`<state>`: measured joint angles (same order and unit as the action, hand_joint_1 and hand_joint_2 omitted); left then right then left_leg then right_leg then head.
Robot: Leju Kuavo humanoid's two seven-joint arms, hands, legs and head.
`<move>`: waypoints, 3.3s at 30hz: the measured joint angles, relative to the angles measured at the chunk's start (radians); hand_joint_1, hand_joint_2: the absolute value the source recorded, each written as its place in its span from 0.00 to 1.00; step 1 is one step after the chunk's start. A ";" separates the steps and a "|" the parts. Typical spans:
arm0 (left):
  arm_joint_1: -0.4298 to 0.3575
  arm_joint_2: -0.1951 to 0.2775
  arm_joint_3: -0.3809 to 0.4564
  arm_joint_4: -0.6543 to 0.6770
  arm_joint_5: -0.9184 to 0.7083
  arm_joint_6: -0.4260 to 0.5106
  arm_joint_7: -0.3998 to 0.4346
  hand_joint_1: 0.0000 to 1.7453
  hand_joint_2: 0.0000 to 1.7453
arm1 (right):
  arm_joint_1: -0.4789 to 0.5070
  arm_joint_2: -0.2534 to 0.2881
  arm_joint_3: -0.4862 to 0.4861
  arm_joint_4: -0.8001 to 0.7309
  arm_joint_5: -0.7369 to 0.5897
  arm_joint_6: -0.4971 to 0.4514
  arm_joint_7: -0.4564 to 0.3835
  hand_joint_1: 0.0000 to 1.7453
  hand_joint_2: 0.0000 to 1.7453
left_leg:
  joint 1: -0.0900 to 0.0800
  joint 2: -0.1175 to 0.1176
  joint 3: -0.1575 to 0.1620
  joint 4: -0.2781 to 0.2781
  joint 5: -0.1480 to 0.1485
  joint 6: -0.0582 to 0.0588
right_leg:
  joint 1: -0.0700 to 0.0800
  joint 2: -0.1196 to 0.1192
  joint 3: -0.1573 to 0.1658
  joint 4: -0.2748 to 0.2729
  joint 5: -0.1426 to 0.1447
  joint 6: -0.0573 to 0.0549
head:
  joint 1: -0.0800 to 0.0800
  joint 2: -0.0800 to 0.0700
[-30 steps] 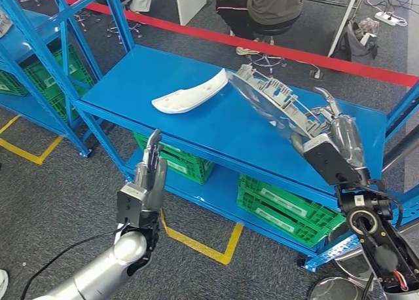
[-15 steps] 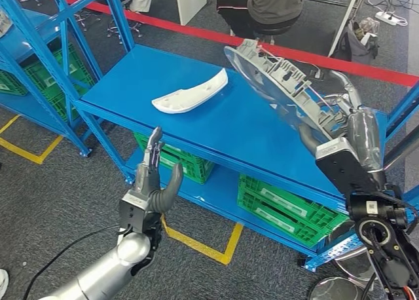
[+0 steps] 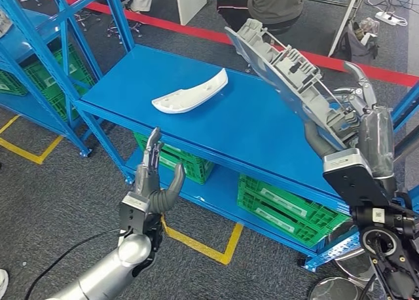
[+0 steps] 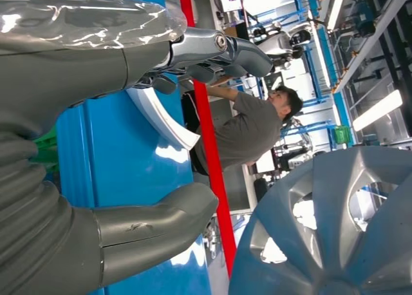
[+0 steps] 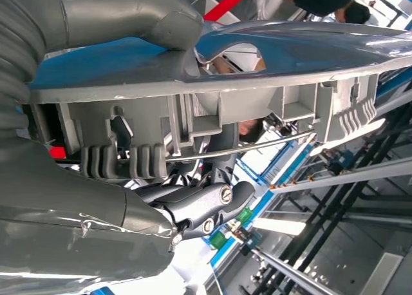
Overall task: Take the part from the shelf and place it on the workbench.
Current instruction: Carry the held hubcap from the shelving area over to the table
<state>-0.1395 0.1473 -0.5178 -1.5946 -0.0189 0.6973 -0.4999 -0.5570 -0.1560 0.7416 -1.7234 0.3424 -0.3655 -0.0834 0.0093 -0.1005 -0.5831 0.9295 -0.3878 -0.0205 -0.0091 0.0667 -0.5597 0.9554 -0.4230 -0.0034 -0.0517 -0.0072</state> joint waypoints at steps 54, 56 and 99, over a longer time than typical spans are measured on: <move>0.011 0.000 0.005 0.000 0.000 0.000 -0.010 0.00 1.00 | 0.040 0.000 -0.013 -0.017 -0.094 0.020 -0.049 1.00 1.00 | 0.000 0.000 0.000 0.000 0.000 0.000 | 0.000 0.000 0.000 0.000 0.000 0.000 | 0.000 0.000; 0.010 0.001 0.005 0.000 0.001 0.000 -0.010 0.00 1.00 | 0.043 0.000 -0.013 -0.017 -0.108 0.019 -0.058 1.00 1.00 | 0.000 0.000 0.000 0.000 0.000 0.000 | 0.000 0.000 0.000 0.000 0.000 0.000 | 0.000 0.000; 0.010 0.001 0.014 -0.002 0.005 0.000 -0.015 0.00 1.00 | 0.137 0.000 -0.011 0.008 -0.102 0.012 -0.079 1.00 1.00 | 0.015 -0.029 0.026 -0.007 -0.015 0.024 | -0.014 -0.050 -0.116 0.224 -0.070 0.042 | 0.009 0.000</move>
<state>-0.1295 0.1480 -0.5039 -1.5965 -0.0143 0.6973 -0.5153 -0.4195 -0.1560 0.7304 -1.7157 0.2407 -0.3532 -0.1619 0.0244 -0.1297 -0.5567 0.9227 -0.4029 0.0032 -0.0231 0.0167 -0.6756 1.1794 -0.4928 0.0385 -0.0429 -0.0072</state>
